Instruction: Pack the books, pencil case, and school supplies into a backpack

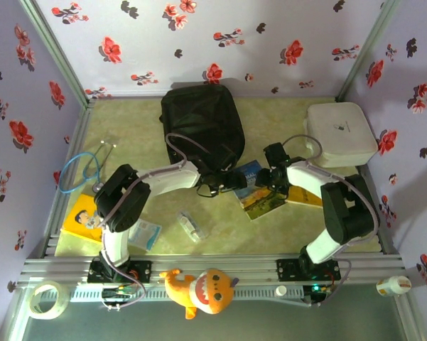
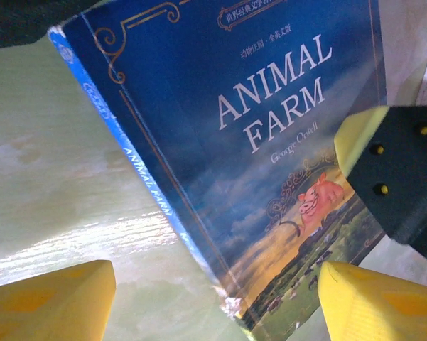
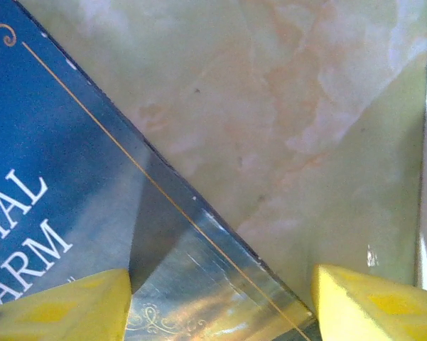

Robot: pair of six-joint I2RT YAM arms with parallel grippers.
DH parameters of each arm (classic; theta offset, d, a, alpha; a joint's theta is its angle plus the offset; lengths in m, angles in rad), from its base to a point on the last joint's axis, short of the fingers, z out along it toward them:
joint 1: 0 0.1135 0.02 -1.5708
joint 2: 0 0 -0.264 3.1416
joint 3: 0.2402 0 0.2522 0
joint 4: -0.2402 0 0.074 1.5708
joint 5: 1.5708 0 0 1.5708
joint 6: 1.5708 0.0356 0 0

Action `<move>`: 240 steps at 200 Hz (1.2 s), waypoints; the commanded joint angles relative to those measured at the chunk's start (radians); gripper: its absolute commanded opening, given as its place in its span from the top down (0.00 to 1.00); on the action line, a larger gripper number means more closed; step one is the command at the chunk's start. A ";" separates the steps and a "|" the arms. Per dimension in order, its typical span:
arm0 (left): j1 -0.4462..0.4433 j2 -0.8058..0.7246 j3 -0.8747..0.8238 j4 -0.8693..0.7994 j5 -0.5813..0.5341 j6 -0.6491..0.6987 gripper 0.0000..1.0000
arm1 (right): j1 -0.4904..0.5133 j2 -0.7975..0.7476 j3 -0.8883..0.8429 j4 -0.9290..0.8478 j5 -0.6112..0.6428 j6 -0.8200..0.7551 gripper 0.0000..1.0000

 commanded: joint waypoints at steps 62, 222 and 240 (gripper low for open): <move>0.008 0.074 0.013 0.025 0.069 -0.023 0.32 | 0.028 -0.077 -0.088 -0.059 -0.110 0.040 0.54; -0.007 0.055 0.064 0.079 0.139 0.044 0.42 | 0.024 -0.135 -0.156 -0.044 -0.086 0.097 0.57; -0.026 0.020 0.042 0.147 0.145 0.060 0.48 | 0.022 -0.183 -0.193 -0.048 -0.079 0.132 0.58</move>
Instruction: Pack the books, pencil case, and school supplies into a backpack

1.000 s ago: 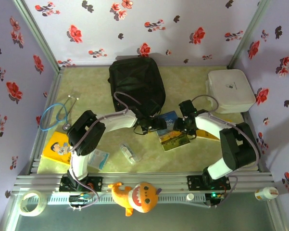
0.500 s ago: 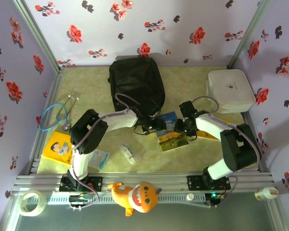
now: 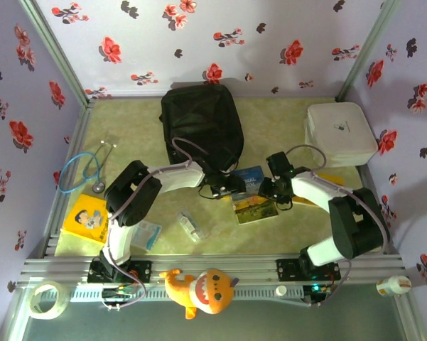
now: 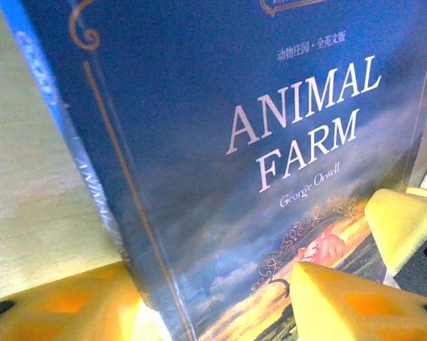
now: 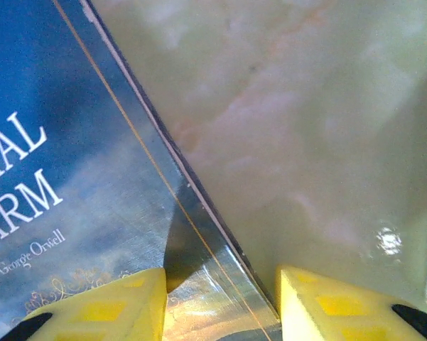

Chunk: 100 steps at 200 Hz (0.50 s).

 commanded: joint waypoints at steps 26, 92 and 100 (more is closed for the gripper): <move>-0.052 -0.075 0.018 0.168 0.065 0.068 0.53 | 0.003 -0.123 -0.120 -0.034 -0.014 0.131 0.58; -0.053 -0.027 0.056 0.188 0.131 0.090 0.63 | 0.003 -0.141 -0.149 -0.005 -0.009 0.163 0.58; -0.053 -0.025 0.059 0.186 0.133 0.092 0.65 | 0.004 -0.137 -0.150 0.000 -0.012 0.164 0.58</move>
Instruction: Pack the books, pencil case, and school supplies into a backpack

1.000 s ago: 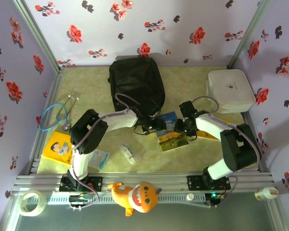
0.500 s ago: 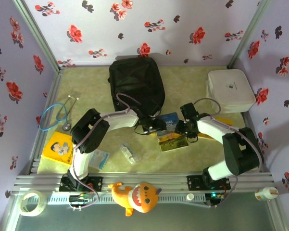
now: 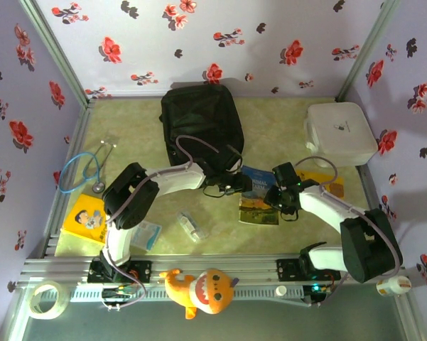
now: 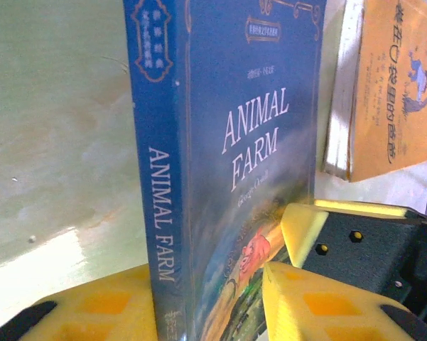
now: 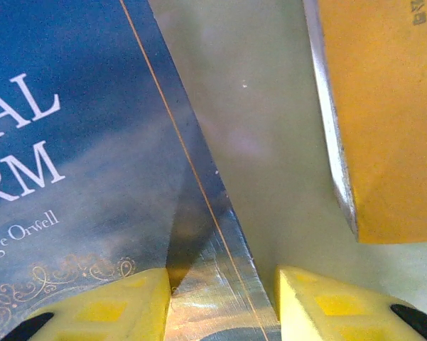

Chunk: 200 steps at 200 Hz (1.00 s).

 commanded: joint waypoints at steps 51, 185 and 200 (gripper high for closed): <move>-0.012 -0.036 0.007 0.118 0.058 0.034 0.87 | 0.005 0.027 -0.015 0.027 -0.041 0.019 0.56; 0.340 -0.432 -0.204 0.292 0.000 -0.008 1.00 | -0.032 -0.150 0.113 0.441 -0.238 0.169 0.05; 0.385 -0.457 -0.203 0.325 0.000 -0.042 1.00 | -0.031 -0.114 0.120 0.559 -0.305 0.243 0.03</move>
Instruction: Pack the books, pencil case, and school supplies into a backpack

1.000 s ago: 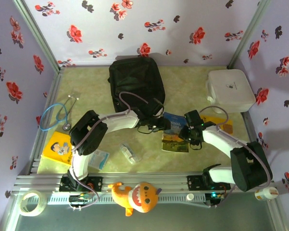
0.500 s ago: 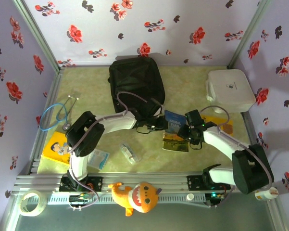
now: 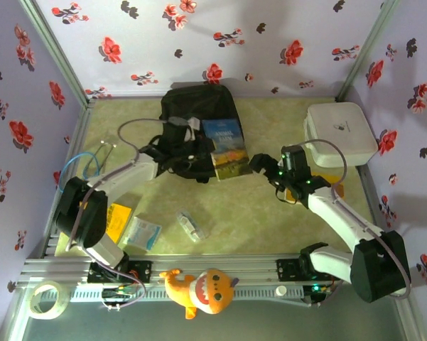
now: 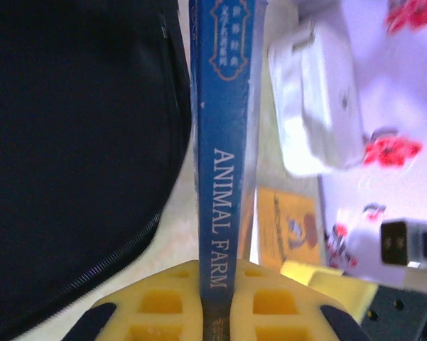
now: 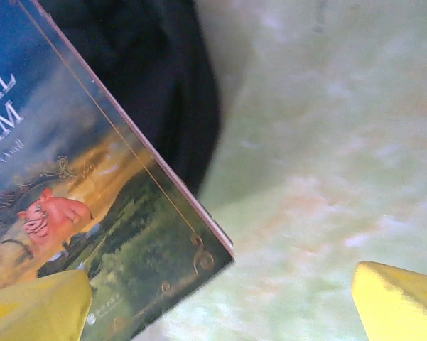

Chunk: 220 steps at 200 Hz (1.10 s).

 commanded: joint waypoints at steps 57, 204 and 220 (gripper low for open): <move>0.121 -0.068 0.025 0.306 0.021 -0.276 1.00 | -0.001 0.193 0.036 0.692 -0.231 0.512 0.01; 0.125 0.014 -0.005 0.463 0.045 -0.519 1.00 | 0.082 0.496 0.070 1.235 -0.158 0.782 0.32; 0.125 0.012 -0.014 0.461 0.043 -0.519 1.00 | 0.077 0.485 0.055 1.213 -0.147 0.769 0.41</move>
